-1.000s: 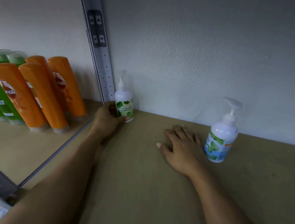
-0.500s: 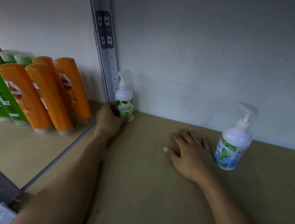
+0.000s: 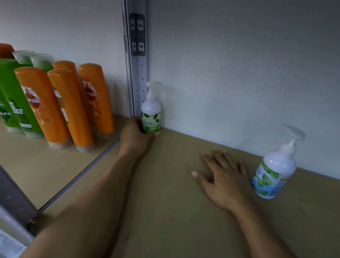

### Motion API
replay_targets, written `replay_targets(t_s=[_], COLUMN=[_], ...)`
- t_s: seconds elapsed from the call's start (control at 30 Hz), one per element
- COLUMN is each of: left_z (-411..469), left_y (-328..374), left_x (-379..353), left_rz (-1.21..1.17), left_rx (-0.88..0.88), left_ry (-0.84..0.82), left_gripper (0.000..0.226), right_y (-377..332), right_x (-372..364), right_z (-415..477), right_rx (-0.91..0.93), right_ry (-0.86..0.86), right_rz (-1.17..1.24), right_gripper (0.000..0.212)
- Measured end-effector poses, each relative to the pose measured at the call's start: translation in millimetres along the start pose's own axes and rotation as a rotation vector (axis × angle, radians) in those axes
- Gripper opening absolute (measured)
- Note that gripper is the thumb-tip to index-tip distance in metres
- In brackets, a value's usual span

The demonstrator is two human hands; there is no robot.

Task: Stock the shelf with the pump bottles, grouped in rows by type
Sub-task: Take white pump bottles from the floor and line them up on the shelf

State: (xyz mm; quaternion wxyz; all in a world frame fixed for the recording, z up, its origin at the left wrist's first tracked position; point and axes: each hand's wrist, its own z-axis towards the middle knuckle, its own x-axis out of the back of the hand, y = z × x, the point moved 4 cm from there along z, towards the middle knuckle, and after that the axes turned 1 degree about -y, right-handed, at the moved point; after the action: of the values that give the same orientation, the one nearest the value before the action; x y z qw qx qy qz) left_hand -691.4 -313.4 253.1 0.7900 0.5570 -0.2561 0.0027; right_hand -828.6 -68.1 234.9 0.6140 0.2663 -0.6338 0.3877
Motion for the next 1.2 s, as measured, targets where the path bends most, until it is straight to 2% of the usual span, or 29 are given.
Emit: replay_targets(t_s=[0.2,0.3,0.37,0.43,0.53,0.7,1.2], left_z=[-1.1,-1.0,-0.6,-1.4,-3.2,-1.7,0.9], left_y=[-2.0,-2.1,-1.6,-0.2,1.2,0.8,-1.0], left_x=[3.8,6.9,8.1,8.2,7.0,5.6,3.1], left_rz=[-0.006,-0.043,-0.065,-0.067,-0.041,-0.046,-0.044], left_rx=[0.001,0.025,0.051,0.057,0.053,0.071,0.073], left_ry=[-0.047,-0.055,-0.058,-0.055,-0.035,-0.007,0.011], left_gripper=[0.061,0.073,0.083,0.077,0.063,0.064,0.063], right_y=[-1.4,-2.5,-2.3,-2.7,-4.2,-3.9,-3.9], right_x=[1.9,1.5,0.9,0.8,1.6,2.0,0.3], right_z=[-2.0,-2.8,-2.7,-2.3,-3.0,-2.6,-1.7], right_rx=[-0.009,-0.014,-0.023,-0.030,-0.031,-0.028,-0.029], right_ry=[-0.002,-0.006,-0.007,-0.007,-0.012,0.006,0.021], right_rz=[-0.024,-0.034,-0.039,-0.040,-0.042,-0.040,-0.039], right_gripper=[0.076,0.083,0.079,0.074,0.080,0.090,0.093])
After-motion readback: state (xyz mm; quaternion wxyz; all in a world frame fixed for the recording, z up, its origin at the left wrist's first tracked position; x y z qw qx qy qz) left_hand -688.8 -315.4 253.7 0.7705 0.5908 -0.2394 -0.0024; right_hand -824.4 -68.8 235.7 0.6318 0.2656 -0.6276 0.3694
